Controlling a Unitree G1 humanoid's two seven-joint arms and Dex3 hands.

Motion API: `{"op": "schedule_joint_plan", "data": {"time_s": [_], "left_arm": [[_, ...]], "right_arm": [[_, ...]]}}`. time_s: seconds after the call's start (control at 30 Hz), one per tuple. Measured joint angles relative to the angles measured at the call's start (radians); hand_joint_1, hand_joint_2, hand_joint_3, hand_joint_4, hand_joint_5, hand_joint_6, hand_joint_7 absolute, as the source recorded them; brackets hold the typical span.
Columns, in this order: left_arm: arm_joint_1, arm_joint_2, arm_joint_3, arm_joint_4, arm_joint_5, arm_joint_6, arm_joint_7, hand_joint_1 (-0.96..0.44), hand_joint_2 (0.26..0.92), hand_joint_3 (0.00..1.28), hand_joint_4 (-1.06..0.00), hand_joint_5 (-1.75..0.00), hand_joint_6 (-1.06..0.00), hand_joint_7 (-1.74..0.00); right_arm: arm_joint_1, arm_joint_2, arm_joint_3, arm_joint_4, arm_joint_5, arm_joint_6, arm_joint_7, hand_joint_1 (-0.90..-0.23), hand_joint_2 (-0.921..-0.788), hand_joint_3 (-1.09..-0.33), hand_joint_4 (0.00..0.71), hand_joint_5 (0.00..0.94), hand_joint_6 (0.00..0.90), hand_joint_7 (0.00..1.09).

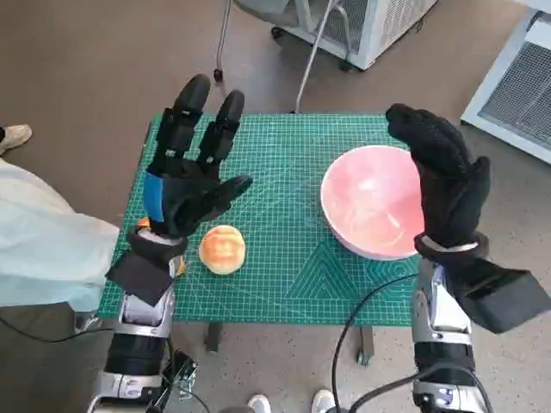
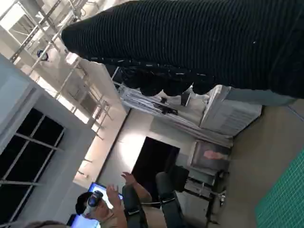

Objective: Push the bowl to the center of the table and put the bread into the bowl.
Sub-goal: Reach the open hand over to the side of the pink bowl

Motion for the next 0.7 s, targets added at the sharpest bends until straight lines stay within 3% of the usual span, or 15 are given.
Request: {"op": "schedule_joint_plan", "data": {"time_s": [0.7], "left_arm": [[-0.001,0.000,-0.001,0.005,0.025,0.000,0.015,-0.12,0.921,0.05,-0.31,0.00,-0.22,-0.43]], "right_arm": [[0.000,-0.001,-0.001,0.000,0.017,0.005,0.001,-0.641,-0.921,-0.732,0.362,0.002,0.004,0.77]]}}
